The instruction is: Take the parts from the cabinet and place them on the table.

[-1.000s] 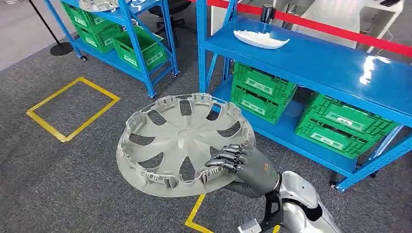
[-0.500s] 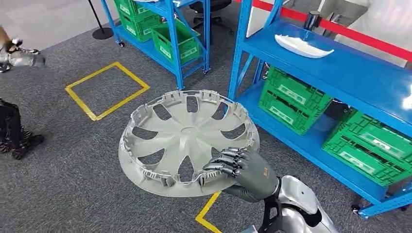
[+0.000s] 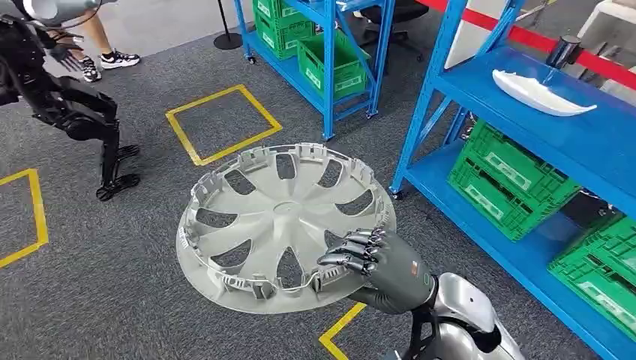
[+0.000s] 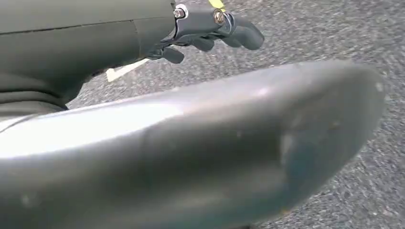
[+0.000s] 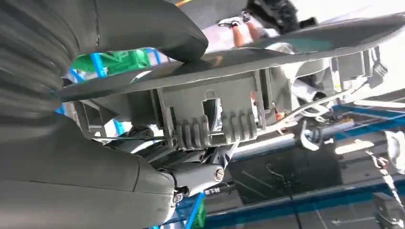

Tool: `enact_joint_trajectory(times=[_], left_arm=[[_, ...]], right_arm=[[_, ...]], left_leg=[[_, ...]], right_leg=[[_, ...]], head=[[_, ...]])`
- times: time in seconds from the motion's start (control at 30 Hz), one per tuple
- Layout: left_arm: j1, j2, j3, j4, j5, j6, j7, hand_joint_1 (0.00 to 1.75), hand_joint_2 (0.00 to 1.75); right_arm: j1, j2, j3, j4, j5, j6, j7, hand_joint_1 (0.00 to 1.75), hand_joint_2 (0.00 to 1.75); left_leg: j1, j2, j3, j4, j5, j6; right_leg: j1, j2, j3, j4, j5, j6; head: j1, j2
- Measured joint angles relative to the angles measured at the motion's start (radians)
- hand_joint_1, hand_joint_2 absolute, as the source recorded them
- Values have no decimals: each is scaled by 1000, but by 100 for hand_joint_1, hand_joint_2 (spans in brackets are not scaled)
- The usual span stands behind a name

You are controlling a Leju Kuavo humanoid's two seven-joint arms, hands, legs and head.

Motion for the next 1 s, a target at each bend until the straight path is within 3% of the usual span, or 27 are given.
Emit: enact_joint_trajectory(times=[0.03,0.07,0.1,0.13,0.17,0.2,0.23,0.3,0.33,0.37,0.5,0.53,0.57,0.6,0.63,0.67,0.7,0.73,0.8,0.83,0.87,0.93,1.0], left_arm=[[0,0,0,0,0,0,0,0,0],[-2,0,0,0,0,0,0,0,0],[-5,0,0,0,0,0,0,0,0],[-7,0,0,0,0,0,0,0,0],[-7,0,0,0,0,0,0,0,0],[-5,0,0,0,0,0,0,0,0],[-3,0,0,0,0,0,0,0,0],[-3,0,0,0,0,0,0,0,0],[-5,0,0,-1,0,0,1,0,0],[-9,0,0,-2,0,-1,2,0,0],[-11,4,1,-2,0,-1,13,0,0],[-10,5,1,-2,1,-1,16,0,0],[-12,5,1,-2,1,-1,19,0,0],[-16,4,1,-2,1,-1,19,0,0],[-19,2,1,-2,1,-1,19,0,0],[-20,2,1,-2,2,-2,19,0,0],[-20,2,3,-2,5,-3,19,0,0],[-18,2,6,-2,8,-3,19,0,0],[-16,0,10,-2,10,-3,17,0,0],[-16,-2,11,-2,11,-3,16,0,0],[-18,-4,13,-2,11,-3,14,0,0],[-16,-4,16,-2,10,-4,13,0,0],[-12,-5,17,-2,9,-4,14,0,0]], right_arm=[[-1,0,0,0,0,0,0,175,175],[-2,0,0,0,0,0,0,175,175],[-1,0,0,0,0,0,0,175,175],[-1,0,-1,0,-1,0,0,175,175],[-2,0,-1,0,0,-1,1,175,175],[-1,0,-3,0,0,-1,2,175,175],[-1,0,-3,0,0,-1,1,175,175],[-1,0,-3,0,2,-1,0,175,175],[-2,0,-3,0,4,-1,0,175,175],[-4,0,-3,0,10,-1,1,175,175],[-14,0,3,-5,24,-3,8,175,175],[-19,0,6,-6,29,4,16,175,175],[-29,1,9,-6,31,15,24,175,175],[-36,1,11,-6,31,23,27,175,175],[-44,1,13,-6,29,34,32,175,175],[-49,1,13,-6,27,40,36,175,175],[-53,1,13,-6,26,42,37,175,175],[-52,1,14,-6,26,39,34,175,175],[-46,0,16,-9,26,32,32,175,175],[-45,-2,16,-13,26,27,32,175,175],[-45,-5,16,-14,27,25,32,175,175],[-43,-5,19,-22,29,19,31,175,175],[-43,-6,21,-27,31,19,34,175,175]], left_leg=[[-5,63,-7,18,-12,1],[-8,110,-31,69,-47,-2],[-6,130,-64,139,-86,-6],[-5,138,-98,213,-119,-9],[-5,141,-121,267,-136,-10],[-5,143,-123,280,-133,-11],[-4,147,-105,251,-110,-12],[-4,173,-20,106,-42,-9],[-6,221,29,21,-26,-5],[-14,234,36,9,-32,8],[-16,182,24,3,-21,37],[-10,169,26,-3,-15,44],[-8,160,24,-4,-11,50],[-8,150,21,-3,-9,53],[-9,135,17,-3,-8,55],[-10,121,15,-1,-7,56],[-10,106,13,1,-7,55],[-10,91,13,3,-6,55],[-10,57,14,8,-5,52],[-9,44,13,10,-5,49],[-12,34,8,11,-2,41],[-6,12,-1,8,4,25],[-5,-11,-12,-1,12,8]], right_leg=[[2,-14,3,-3,2,-5],[4,-25,2,-4,3,-8],[7,-41,2,-4,2,-16],[9,-58,2,-4,2,-17],[10,-74,2,-4,0,-19],[10,-90,2,-3,0,-19],[11,-103,1,-3,0,-19],[11,-127,4,-1,-3,-15],[13,-140,7,1,-6,-9],[21,-146,5,6,-11,-1],[18,-186,13,-1,-10,22],[10,-138,10,15,-24,29],[8,-84,-15,66,-61,30],[8,-59,-47,135,-98,32],[9,-46,-92,226,-137,33],[9,-42,-126,292,-156,33],[10,-41,-142,318,-151,32],[9,-40,-131,293,-124,30],[7,-24,-53,128,-30,24],[5,16,-11,37,5,20],[7,53,-2,16,-15,20],[12,30,-6,11,-6,17],[13,7,-3,3,1,2]], head=[[-2,0],[-11,0],[-13,0],[-13,0],[-14,0],[-14,0],[-14,0],[-14,0],[-14,0],[-14,0],[-12,0],[-9,0],[-7,0],[-5,0],[-3,0],[-3,0],[-3,0],[-3,0],[-2,0],[-2,0],[-3,0],[-2,0],[-2,0]])
